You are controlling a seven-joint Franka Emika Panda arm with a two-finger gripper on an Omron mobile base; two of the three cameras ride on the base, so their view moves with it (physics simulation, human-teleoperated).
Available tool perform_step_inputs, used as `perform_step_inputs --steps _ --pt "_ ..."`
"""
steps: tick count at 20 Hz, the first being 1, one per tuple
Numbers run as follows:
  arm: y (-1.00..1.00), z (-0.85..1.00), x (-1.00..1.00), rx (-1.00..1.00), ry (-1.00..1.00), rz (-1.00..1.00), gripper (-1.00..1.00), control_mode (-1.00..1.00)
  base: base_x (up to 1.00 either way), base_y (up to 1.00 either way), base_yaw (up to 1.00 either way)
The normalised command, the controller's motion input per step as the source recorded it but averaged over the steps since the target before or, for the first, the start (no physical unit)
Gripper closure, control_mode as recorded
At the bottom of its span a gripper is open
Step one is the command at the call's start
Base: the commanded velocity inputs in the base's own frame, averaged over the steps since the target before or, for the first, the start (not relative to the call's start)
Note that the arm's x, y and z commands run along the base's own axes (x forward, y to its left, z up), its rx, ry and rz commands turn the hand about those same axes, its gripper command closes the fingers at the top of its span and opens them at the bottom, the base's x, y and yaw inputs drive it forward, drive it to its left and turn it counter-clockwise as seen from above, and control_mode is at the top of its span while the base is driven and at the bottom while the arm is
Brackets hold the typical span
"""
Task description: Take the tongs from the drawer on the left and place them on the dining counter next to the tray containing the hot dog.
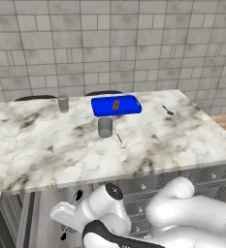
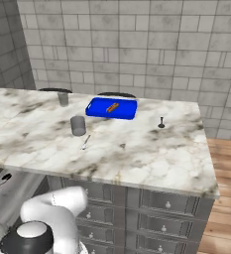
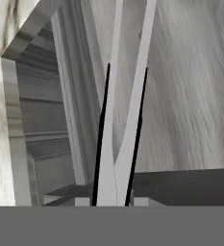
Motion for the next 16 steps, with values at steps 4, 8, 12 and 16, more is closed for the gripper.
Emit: perform_step_inputs --steps 4,8,12,16 --pt "-0.24 1.0 -0.81 0.12 0.01 -0.3 1.0 -1.0 0.0 0.0 0.0" --pt "-0.04 1.0 -0.31 0.0 -0.01 -0.19 1.0 -1.0 0.0 0.0 0.0" --pt "0.0 1.0 -0.05 -0.07 0.0 -0.19 1.0 -1.0 0.0 0.0 0.0" --pt "0.0 1.0 0.04 -0.26 0.06 -0.25 1.0 -1.0 0.0 0.0 0.0"
